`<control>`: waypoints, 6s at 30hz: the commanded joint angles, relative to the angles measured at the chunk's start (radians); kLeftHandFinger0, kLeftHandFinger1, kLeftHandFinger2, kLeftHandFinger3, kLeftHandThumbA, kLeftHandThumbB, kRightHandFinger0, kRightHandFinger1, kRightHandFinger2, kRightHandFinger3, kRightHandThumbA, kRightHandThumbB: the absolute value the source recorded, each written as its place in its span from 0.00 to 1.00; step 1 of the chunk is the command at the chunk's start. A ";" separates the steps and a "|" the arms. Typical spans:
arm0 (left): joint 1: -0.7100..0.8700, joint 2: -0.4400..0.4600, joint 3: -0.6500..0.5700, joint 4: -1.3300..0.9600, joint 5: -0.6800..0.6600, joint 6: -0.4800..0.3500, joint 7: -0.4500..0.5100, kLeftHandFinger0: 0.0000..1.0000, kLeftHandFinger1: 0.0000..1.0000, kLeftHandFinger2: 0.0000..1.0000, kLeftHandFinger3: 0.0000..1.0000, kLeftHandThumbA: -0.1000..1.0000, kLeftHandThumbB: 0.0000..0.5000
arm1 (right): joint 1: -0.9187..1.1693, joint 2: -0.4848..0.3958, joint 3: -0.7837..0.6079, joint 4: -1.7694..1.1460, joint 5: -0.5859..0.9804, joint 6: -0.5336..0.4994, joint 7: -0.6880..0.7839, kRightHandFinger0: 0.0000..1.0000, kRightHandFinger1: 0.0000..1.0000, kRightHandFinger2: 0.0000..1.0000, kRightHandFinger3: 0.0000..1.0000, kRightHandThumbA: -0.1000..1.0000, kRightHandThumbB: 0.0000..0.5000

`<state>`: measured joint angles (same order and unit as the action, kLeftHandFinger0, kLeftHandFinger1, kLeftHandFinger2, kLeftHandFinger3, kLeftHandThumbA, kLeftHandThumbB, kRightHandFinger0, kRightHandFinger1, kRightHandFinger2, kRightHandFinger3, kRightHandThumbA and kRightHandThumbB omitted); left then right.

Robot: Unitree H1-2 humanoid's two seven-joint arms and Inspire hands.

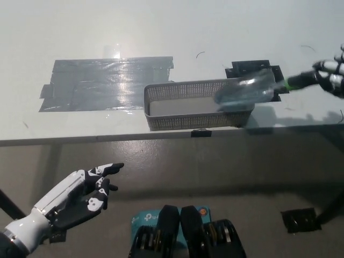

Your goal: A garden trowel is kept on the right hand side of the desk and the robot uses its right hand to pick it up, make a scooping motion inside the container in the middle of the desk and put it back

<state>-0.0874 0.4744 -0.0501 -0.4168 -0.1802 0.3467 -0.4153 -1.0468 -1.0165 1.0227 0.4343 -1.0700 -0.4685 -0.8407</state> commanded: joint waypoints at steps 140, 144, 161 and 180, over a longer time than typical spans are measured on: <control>0.130 0.000 0.018 -0.038 0.009 -0.123 -0.022 1.00 1.00 1.00 1.00 0.79 0.07 | 0.191 0.536 -0.590 0.250 0.220 0.632 1.065 0.98 1.00 1.00 1.00 0.43 0.82; 0.129 0.002 0.020 -0.034 0.011 -0.133 -0.022 0.98 1.00 1.00 1.00 0.79 0.08 | 0.181 0.538 -0.627 0.193 0.291 0.685 1.181 1.00 1.00 1.00 1.00 0.63 1.00; 0.130 0.009 0.014 -0.028 0.016 -0.128 -0.030 0.97 1.00 1.00 1.00 0.83 0.11 | 0.171 0.423 -0.641 -0.106 0.364 0.808 1.486 1.00 1.00 1.00 1.00 0.98 1.00; 0.151 0.018 0.027 -0.040 0.005 -0.094 -0.027 1.00 1.00 1.00 1.00 0.80 0.12 | 0.774 0.444 -1.080 -1.008 0.414 0.936 1.312 1.00 1.00 1.00 1.00 0.69 0.66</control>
<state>0.0654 0.4663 -0.0466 -0.4126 -0.1522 0.2691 -0.4375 -0.5725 -0.6178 0.1456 -0.1310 -0.7099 0.3228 0.5302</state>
